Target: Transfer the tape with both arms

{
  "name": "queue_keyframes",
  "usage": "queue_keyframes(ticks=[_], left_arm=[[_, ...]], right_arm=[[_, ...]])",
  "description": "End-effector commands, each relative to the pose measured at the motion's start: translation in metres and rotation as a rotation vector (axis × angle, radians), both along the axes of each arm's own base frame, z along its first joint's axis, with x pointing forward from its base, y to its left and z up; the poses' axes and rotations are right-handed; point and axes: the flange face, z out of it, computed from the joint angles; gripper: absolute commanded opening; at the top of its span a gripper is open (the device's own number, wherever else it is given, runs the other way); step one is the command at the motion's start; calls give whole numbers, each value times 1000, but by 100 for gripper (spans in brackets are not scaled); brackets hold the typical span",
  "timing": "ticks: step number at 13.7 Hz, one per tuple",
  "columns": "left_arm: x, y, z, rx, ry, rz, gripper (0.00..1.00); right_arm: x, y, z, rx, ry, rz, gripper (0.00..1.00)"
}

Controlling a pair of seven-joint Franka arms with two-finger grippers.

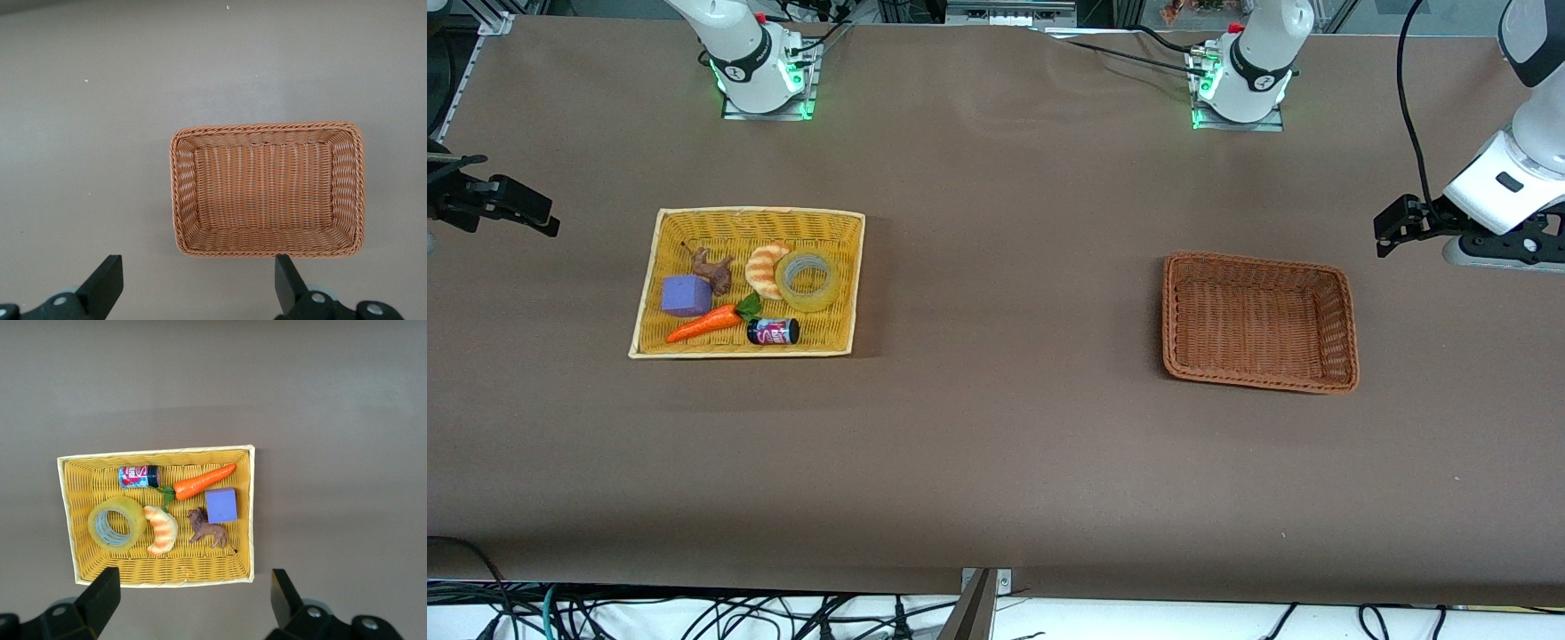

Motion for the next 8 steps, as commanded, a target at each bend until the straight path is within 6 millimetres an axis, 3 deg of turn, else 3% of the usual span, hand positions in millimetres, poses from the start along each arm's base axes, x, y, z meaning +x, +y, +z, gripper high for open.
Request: queue_keyframes(ticks=[1,8], left_arm=[[2,-2,4,-23,2,-17,100],[2,1,4,-23,2,-13,100]], right_arm=[[-3,-2,2,-9,1,3,100],[-3,-2,2,-9,-1,3,100]])
